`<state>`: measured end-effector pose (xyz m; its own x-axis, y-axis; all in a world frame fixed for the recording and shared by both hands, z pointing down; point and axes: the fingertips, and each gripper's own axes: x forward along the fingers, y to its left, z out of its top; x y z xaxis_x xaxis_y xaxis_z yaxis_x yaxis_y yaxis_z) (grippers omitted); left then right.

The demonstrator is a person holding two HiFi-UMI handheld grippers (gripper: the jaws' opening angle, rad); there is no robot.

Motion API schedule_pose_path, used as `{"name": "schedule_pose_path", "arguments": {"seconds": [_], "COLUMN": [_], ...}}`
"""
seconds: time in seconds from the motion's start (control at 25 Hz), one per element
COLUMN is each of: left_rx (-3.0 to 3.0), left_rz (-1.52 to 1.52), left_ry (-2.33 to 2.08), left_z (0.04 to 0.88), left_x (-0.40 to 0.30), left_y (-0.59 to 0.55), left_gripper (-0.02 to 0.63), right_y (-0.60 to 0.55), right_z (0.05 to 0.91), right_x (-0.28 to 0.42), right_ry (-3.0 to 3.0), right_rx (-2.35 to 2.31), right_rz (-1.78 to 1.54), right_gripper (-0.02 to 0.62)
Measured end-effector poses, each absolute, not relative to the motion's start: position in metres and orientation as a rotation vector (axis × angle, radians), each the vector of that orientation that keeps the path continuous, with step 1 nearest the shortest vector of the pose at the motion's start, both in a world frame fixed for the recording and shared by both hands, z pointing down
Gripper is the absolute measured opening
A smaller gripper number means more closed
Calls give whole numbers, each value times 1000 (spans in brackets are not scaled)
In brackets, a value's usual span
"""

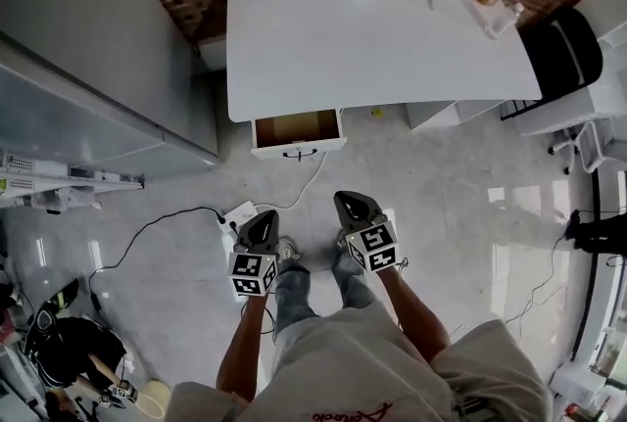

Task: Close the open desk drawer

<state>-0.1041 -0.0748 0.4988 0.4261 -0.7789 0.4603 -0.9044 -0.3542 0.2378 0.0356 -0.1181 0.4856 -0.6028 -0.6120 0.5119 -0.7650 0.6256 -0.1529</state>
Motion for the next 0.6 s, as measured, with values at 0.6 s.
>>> {"name": "schedule_pose_path", "arguments": {"seconds": [0.6], "left_rx": [2202], "left_rz": [461], "left_ry": [-1268], "left_z": [612], "left_x": [-106], "left_y": [-90], "left_gripper": [12], "right_y": [-93], "right_z": [614], "right_x": [28], "right_ry": [-2288], "right_rx": [1108], "right_rz": [706], "right_gripper": [17]}}
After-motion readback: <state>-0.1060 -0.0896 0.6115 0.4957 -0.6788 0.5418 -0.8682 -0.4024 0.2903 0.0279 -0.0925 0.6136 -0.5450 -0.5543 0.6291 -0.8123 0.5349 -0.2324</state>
